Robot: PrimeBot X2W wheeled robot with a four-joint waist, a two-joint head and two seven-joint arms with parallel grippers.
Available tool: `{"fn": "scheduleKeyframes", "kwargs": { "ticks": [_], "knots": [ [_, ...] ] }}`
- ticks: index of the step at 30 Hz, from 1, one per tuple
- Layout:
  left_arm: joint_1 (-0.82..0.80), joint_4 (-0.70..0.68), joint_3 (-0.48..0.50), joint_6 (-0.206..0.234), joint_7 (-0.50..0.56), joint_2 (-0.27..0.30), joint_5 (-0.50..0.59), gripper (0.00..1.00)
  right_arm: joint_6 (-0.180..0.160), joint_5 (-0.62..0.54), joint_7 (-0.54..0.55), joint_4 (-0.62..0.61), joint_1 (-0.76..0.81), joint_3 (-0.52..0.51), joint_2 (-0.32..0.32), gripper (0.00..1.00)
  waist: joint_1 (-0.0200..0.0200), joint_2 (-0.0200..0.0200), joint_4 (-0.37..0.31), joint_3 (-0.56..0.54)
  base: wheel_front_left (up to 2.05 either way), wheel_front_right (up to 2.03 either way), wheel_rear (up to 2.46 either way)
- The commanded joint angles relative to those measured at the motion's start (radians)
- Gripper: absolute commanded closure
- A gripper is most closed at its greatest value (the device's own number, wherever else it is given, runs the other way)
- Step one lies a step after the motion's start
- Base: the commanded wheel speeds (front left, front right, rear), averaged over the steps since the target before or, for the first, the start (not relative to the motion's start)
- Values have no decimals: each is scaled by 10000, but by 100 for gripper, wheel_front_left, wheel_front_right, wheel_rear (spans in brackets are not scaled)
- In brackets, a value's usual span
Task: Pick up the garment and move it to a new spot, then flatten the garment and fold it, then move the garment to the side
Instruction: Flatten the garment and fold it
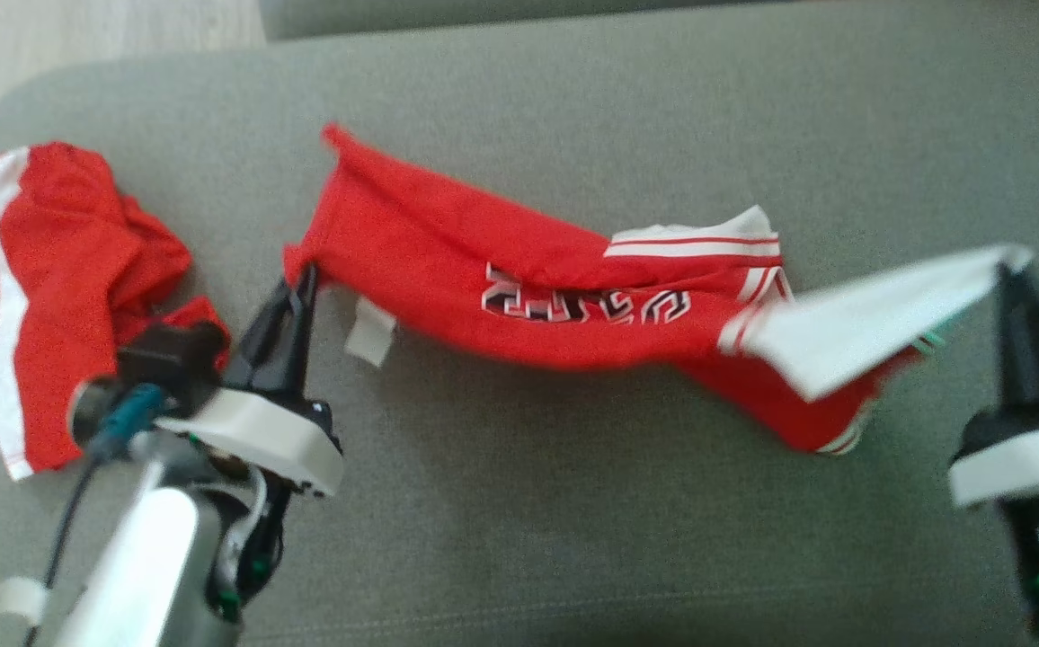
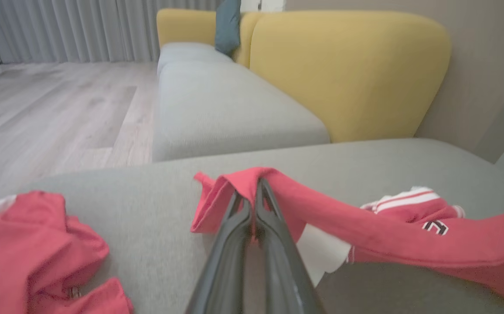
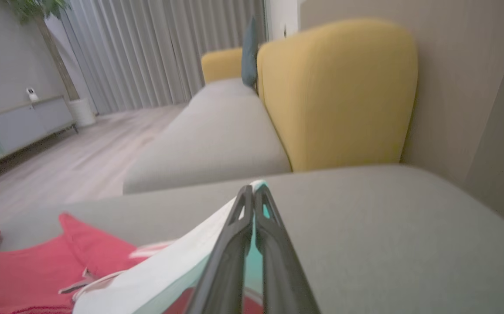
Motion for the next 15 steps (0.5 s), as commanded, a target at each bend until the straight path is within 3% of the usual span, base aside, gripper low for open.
{"fn": "scheduleKeyframes", "kwargs": {
  "ticks": [1, 15],
  "knots": [
    [-488, -955, 584, 130, -112, 350, 127, 100, 40, -200, -267, -917, -804, 52, -289, 100, 0, -1, 109, -442, 0, 0, 0],
    [-2467, -3917, 1552, 497, 271, 882, 252, 100, 40, -585, -718, -2746, -3927, -241, -1339, 100, 0, -1, 264, -1633, 0, 0, 0]
  ]
}}
